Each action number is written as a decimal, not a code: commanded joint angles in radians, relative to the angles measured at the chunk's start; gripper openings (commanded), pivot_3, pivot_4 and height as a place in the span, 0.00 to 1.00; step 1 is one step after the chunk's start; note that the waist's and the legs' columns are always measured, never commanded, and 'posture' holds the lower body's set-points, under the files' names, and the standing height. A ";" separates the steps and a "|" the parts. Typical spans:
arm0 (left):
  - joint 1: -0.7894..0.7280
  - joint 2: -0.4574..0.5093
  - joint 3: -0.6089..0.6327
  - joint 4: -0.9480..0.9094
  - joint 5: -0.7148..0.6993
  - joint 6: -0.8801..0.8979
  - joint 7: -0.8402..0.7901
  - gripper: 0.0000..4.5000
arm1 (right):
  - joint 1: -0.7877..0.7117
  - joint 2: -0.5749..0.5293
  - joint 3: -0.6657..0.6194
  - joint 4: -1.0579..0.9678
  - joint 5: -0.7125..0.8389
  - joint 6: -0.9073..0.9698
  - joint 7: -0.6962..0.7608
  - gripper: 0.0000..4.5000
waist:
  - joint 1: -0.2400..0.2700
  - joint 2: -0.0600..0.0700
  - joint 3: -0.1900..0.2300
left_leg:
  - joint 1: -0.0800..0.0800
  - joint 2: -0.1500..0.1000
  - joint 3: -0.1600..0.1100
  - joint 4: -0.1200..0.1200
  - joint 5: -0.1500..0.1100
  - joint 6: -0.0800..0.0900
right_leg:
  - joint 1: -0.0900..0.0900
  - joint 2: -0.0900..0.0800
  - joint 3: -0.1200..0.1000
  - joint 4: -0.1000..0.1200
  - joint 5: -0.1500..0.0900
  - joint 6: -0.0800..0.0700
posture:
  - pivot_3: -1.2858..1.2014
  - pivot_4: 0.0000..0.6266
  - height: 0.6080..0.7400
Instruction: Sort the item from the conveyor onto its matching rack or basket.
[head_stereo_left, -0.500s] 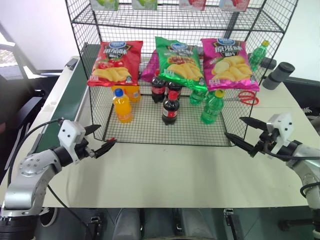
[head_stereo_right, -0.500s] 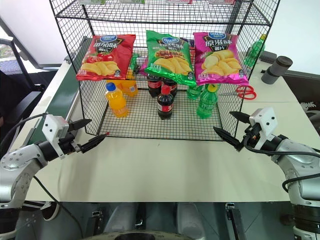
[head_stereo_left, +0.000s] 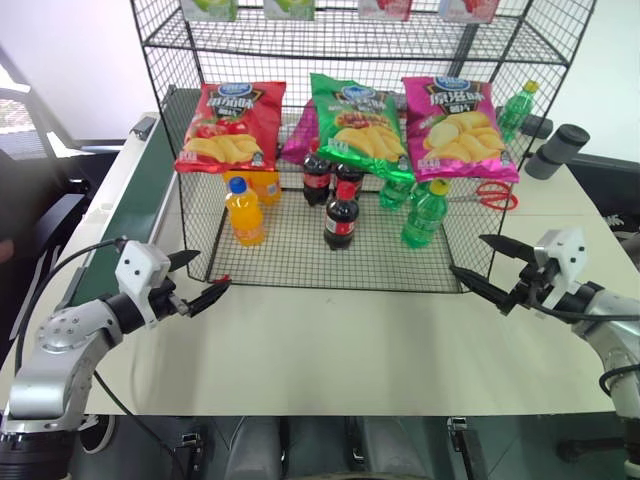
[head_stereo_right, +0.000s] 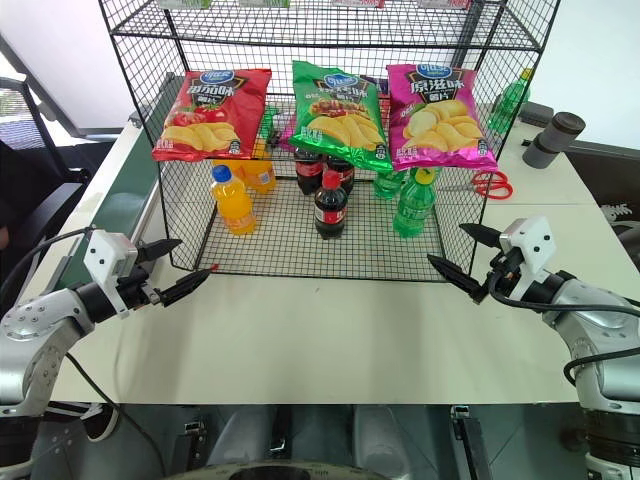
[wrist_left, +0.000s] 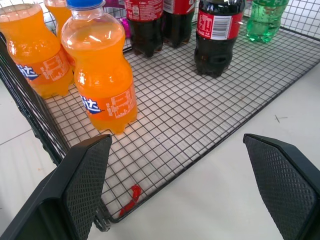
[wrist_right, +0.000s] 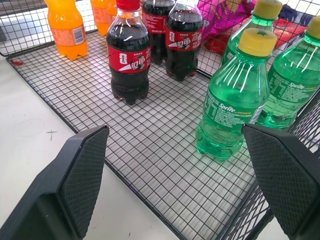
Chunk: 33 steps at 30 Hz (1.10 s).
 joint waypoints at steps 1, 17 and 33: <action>0.002 0.009 0.039 -0.013 0.000 -0.022 0.003 1.00 | 0.005 0.001 -0.018 -0.025 0.003 -0.013 0.003 0.98 | 0.000 0.000 0.000 | 0.000 0.000 0.000 0.000 0.000 0.000 | 0.000 0.000 0.000 0.000 0.000 0.000 | 0.52 0.24 1.00; 0.032 0.006 0.077 -0.041 -0.012 -0.010 0.015 1.00 | -0.021 0.026 0.007 -0.020 -0.017 -0.026 -0.009 0.98 | 0.000 0.000 0.000 | 0.000 0.000 0.000 0.000 0.000 0.000 | 0.000 0.000 0.000 0.000 0.000 0.000 | 0.52 0.24 1.00; 0.027 -0.008 0.076 -0.046 -0.016 -0.015 0.048 1.00 | -0.048 0.059 0.044 -0.019 -0.042 -0.045 -0.023 0.98 | 0.000 0.000 0.000 | 0.000 0.000 0.000 0.001 0.000 0.000 | 0.000 0.000 0.000 0.000 0.000 0.000 | 0.52 0.24 1.00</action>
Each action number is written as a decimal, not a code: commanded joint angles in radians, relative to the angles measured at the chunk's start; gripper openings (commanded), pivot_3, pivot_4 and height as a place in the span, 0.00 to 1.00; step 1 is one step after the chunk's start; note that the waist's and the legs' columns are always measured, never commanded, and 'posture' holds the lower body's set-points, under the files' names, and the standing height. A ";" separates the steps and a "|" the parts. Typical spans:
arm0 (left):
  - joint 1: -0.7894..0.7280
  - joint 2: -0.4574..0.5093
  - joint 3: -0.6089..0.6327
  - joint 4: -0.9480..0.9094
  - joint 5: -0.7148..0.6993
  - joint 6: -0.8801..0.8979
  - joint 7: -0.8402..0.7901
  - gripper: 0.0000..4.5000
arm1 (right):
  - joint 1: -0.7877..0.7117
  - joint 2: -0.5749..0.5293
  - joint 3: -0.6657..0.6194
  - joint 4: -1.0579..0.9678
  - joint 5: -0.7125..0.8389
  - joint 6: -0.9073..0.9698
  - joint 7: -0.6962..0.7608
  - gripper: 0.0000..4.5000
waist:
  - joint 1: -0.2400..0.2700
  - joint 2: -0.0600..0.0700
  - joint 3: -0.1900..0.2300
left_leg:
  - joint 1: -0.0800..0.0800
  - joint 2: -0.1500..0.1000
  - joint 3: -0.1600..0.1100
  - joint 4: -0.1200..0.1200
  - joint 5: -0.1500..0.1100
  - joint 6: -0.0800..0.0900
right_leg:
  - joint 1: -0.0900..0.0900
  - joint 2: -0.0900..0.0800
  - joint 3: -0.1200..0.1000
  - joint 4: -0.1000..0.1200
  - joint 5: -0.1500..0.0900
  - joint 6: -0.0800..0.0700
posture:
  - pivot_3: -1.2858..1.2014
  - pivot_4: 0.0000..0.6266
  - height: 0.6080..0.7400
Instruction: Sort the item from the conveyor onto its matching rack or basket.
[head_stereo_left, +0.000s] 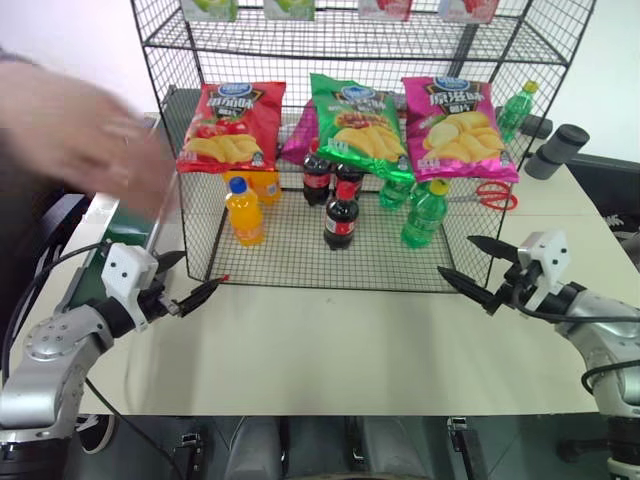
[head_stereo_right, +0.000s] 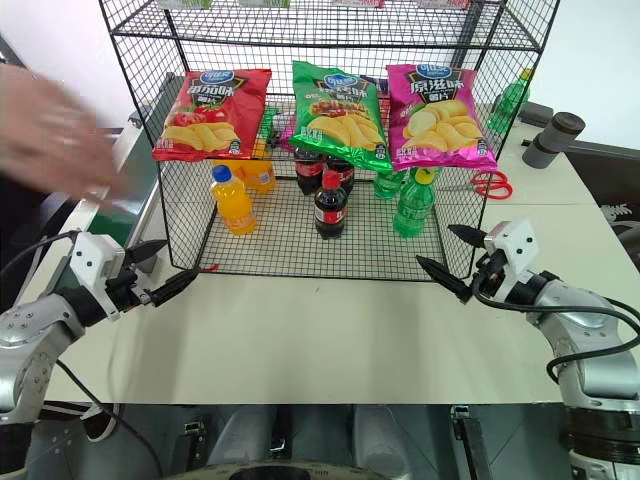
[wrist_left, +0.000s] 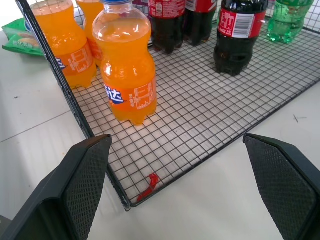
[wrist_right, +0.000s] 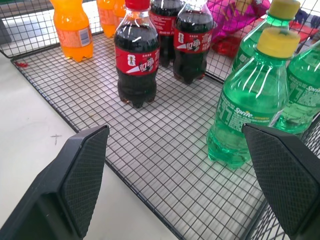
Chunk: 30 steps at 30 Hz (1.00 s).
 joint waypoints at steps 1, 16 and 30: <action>-0.010 0.001 0.029 -0.038 -0.011 -0.014 0.007 1.00 | -0.013 0.013 0.004 -0.023 -0.003 -0.022 -0.007 0.98 | 0.000 0.000 0.000 | 0.000 0.000 0.000 0.000 0.000 0.000 | 0.000 0.000 0.000 0.000 0.000 0.000 | 0.52 0.24 1.00; 0.017 -0.010 0.041 -0.051 -0.022 -0.023 0.006 1.00 | -0.022 0.037 0.025 0.051 -0.019 -0.095 0.022 0.98 | 0.000 0.000 0.000 | 0.000 0.000 0.000 0.000 0.000 0.000 | 0.000 0.000 0.000 0.000 0.000 0.000 | 0.52 0.24 1.00; 0.010 -0.019 0.041 -0.047 -0.023 -0.029 -0.003 1.00 | -0.031 0.051 0.036 0.065 -0.031 -0.109 0.022 0.98 | 0.000 0.000 0.000 | 0.000 0.000 0.000 0.000 0.000 0.000 | 0.000 0.000 0.000 0.000 0.000 0.000 | 0.52 0.24 1.00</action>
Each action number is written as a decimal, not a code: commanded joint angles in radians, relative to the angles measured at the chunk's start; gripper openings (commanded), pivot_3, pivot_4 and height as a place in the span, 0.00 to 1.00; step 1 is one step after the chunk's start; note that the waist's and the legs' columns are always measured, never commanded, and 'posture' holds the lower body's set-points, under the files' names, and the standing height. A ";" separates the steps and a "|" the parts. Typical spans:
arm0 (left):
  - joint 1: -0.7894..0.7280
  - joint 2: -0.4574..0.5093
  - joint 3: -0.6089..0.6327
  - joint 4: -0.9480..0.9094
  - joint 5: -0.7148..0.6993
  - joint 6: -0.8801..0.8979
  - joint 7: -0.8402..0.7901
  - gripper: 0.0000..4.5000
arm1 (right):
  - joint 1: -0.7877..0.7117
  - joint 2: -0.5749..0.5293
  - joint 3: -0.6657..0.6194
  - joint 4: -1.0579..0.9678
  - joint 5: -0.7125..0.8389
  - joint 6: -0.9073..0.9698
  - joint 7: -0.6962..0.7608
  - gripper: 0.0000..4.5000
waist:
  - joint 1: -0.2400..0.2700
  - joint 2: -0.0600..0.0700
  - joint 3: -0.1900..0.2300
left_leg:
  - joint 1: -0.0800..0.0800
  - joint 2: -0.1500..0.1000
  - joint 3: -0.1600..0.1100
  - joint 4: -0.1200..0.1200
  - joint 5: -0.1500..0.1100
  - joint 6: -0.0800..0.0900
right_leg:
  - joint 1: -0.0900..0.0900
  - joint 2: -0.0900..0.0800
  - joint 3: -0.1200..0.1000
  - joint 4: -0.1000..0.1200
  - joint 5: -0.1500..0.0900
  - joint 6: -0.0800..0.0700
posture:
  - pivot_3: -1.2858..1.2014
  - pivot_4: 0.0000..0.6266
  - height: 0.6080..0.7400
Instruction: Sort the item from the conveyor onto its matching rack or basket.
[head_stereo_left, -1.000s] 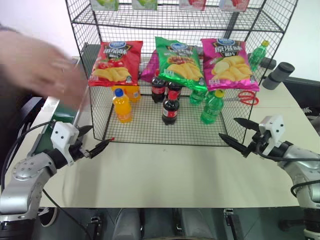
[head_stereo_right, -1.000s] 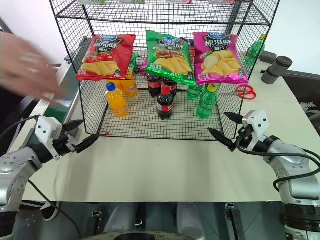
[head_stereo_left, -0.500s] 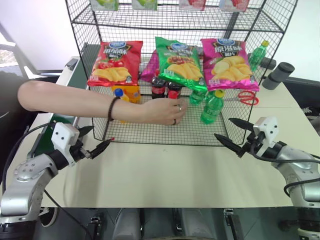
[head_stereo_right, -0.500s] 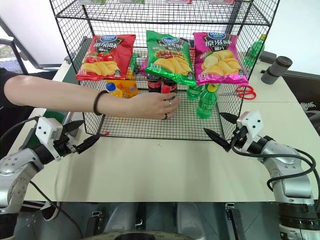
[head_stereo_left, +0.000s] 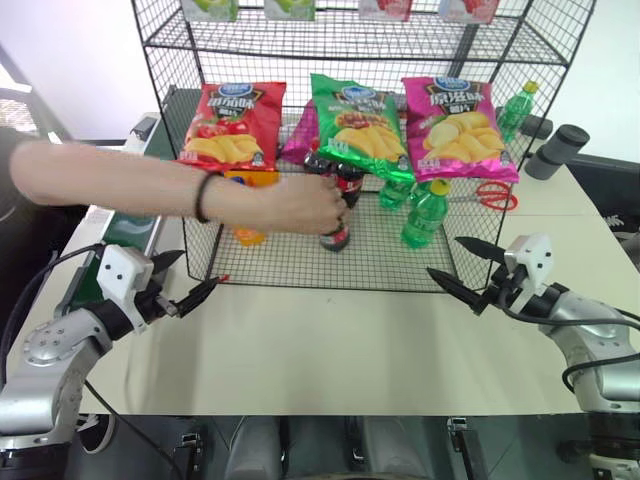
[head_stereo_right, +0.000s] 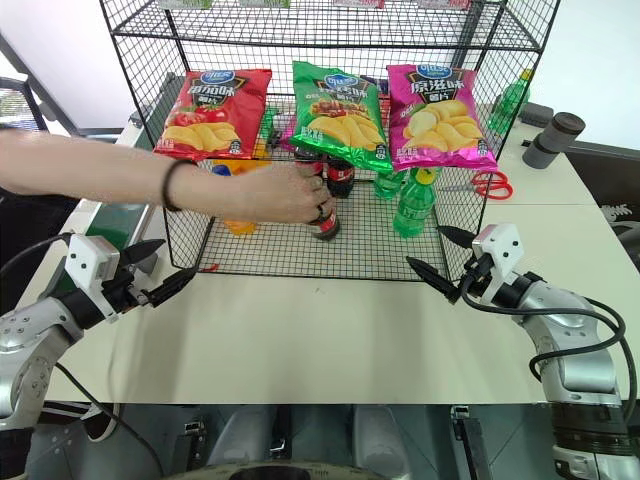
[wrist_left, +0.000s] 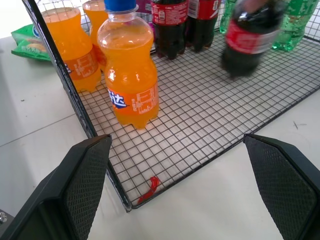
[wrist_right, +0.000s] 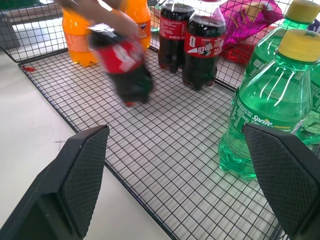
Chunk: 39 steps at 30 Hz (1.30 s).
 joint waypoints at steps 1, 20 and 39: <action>-0.011 0.001 0.017 -0.023 -0.013 -0.019 -0.004 1.00 | -0.013 0.003 -0.011 -0.006 0.005 -0.022 0.002 0.98 | 0.000 0.000 0.000 | 0.000 0.000 0.000 0.000 0.000 0.000 | 0.000 0.000 0.000 0.000 0.000 0.000 | 0.52 0.24 1.00; -0.038 -0.075 0.114 0.009 -0.041 -0.050 0.088 1.00 | -0.093 0.066 0.078 -0.052 -0.004 0.000 -0.040 0.98 | -0.002 0.000 0.000 | 0.000 0.000 0.000 0.000 0.000 0.000 | 0.000 0.000 0.000 0.001 0.000 0.000 | 0.52 0.24 1.00; -0.103 -0.175 0.256 0.191 0.047 -0.172 0.416 1.00 | -0.179 0.263 0.299 -0.164 -0.080 0.030 -0.177 0.98 | -0.001 -0.003 -0.002 | 0.000 0.000 0.000 0.001 0.000 0.000 | 0.000 -0.001 -0.001 0.002 0.000 0.000 | 0.52 0.24 1.00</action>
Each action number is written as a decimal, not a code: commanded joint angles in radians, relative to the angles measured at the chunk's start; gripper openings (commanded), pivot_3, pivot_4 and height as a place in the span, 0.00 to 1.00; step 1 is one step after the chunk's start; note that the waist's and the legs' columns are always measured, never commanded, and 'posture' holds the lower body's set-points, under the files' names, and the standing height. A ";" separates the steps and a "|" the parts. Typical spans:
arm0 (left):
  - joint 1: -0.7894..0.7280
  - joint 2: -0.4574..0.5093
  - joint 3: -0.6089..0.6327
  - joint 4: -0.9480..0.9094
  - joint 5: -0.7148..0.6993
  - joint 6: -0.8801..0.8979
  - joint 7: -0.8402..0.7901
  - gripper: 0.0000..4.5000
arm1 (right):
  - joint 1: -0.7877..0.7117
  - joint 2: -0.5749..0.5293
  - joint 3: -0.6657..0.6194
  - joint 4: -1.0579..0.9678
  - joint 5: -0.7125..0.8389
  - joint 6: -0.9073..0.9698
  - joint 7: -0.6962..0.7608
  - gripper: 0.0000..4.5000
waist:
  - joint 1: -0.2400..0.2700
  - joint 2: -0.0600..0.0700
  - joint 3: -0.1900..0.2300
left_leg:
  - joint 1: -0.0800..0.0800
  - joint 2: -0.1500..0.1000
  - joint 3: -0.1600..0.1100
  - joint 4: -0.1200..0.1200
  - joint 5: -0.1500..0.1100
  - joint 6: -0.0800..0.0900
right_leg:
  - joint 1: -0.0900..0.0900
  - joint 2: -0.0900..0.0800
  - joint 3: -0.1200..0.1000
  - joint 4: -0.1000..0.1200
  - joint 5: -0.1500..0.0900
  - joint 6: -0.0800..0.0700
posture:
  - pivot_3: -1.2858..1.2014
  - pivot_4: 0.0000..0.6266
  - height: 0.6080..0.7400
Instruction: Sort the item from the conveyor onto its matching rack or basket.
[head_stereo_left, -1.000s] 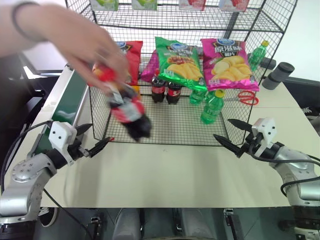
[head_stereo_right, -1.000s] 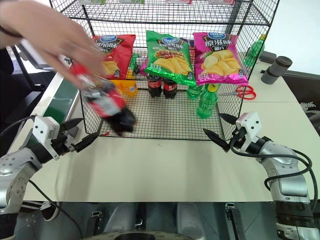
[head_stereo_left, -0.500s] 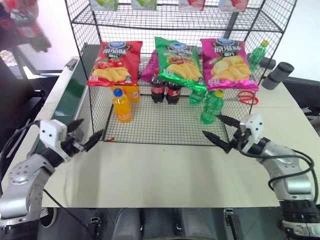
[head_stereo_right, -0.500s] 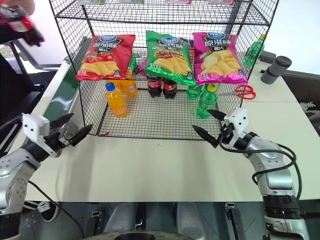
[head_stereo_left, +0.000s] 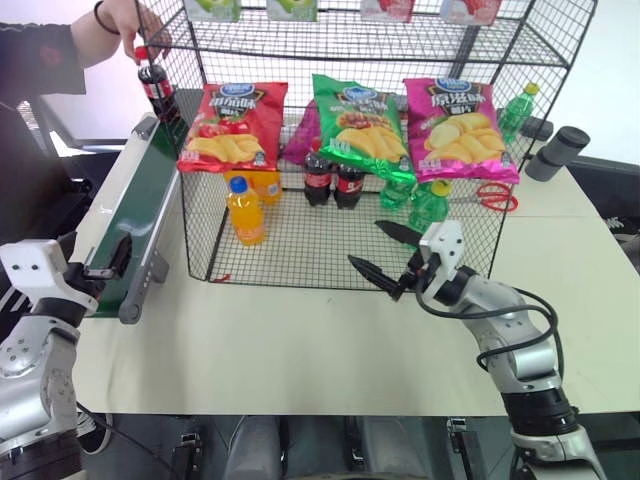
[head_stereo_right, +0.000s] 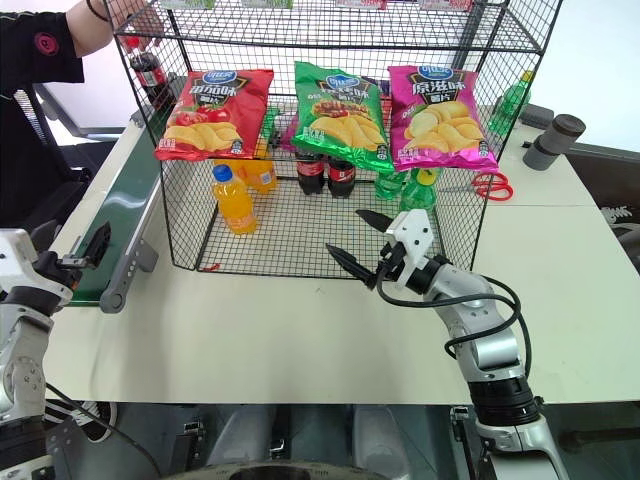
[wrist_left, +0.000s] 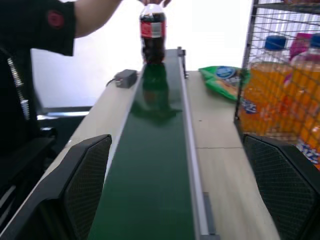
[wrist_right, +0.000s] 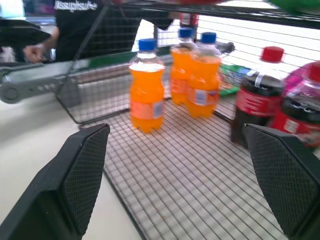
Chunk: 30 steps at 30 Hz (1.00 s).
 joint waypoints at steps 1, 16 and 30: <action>-0.018 -0.015 0.012 0.001 0.020 -0.028 0.051 1.00 | -0.015 0.025 0.024 -0.058 -0.025 0.003 -0.037 0.98 | 0.000 -0.001 0.000 | 0.000 0.000 0.000 0.000 0.000 0.000 | 0.000 0.000 0.000 0.000 0.000 0.000 | 0.52 0.24 1.00; -0.057 -0.058 -0.044 0.043 0.069 -0.037 0.117 1.00 | 0.019 0.047 0.020 -0.048 -0.009 0.024 -0.069 0.98 | -0.002 -0.001 -0.001 | 0.000 0.000 0.000 0.000 0.000 0.000 | 0.000 0.000 0.000 0.000 0.000 0.000 | 0.52 0.24 1.00; -0.056 -0.059 -0.047 0.077 0.076 -0.078 0.109 1.00 | -0.001 0.057 0.036 -0.005 -0.049 0.010 -0.057 0.98 | -0.002 -0.001 -0.001 | 0.000 0.000 0.000 0.000 0.000 0.000 | 0.000 0.000 0.000 0.000 0.000 0.000 | 0.52 0.24 1.00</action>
